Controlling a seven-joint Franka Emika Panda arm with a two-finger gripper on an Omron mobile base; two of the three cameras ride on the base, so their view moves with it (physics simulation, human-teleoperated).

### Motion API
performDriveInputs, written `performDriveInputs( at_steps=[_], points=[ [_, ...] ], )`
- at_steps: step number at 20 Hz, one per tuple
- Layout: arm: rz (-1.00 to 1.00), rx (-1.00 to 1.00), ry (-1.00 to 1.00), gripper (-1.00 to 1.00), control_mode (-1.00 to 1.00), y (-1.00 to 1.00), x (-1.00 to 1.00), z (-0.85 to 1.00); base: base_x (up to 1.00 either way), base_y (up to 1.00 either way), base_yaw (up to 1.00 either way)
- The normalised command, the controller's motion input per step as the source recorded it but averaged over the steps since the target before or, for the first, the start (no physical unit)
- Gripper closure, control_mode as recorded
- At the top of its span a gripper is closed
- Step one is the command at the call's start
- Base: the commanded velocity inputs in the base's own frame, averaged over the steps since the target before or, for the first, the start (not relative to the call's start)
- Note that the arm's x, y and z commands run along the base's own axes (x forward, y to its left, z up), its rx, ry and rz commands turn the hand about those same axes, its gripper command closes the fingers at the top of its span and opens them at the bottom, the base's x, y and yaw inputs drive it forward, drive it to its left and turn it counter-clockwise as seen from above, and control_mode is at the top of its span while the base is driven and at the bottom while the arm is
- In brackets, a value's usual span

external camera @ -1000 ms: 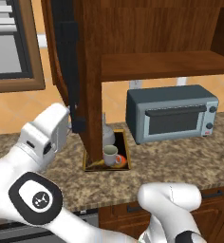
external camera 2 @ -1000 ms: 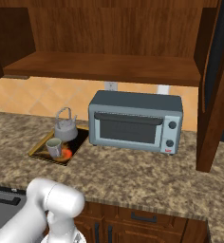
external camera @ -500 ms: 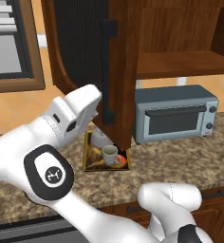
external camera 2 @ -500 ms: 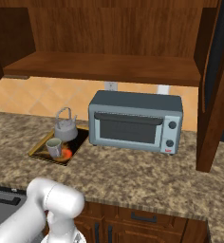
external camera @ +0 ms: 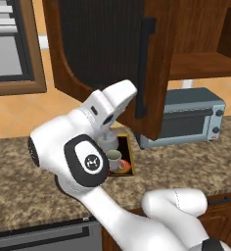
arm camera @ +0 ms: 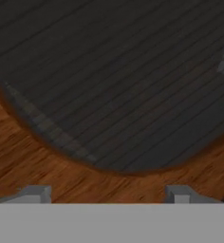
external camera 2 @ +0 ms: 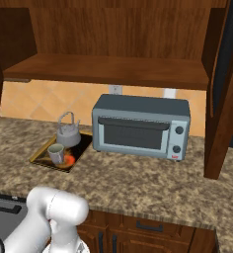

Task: Pick the kettle from the counter and place it on the tray. Then pick the mug from the cabinet and place it on the tray. Then close the cabinet doors.

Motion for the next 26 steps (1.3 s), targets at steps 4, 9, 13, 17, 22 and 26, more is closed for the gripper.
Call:
performDriveInputs(
  at_steps=[4, 9, 13, 17, 22, 26],
  points=[
    [0.3, 0.0, -0.11, -1.0, -1.0, -0.82, 0.12, 0.0, 0.0, 0.0, 0.0],
    [0.24, 0.0, 0.0, -1.0, -1.0, -0.72, 0.23, 0.0, 0.0, 0.0, 0.0],
    [0.27, 0.0, 0.03, -1.0, -1.0, -0.7, 0.29, 0.02, 0.0, 0.0, 0.0],
    [0.23, 0.0, 0.14, -1.0, -1.0, -0.68, 0.38, 0.1, 0.0, 0.0, 0.0],
    [0.24, 0.0, 0.24, -1.0, -1.0, -0.66, 0.51, 0.06, 0.0, 0.0, 0.0],
    [0.29, 0.0, 0.27, -1.0, -1.0, -0.59, 0.58, 0.0, 0.0, 0.0, 0.0]
  ],
)
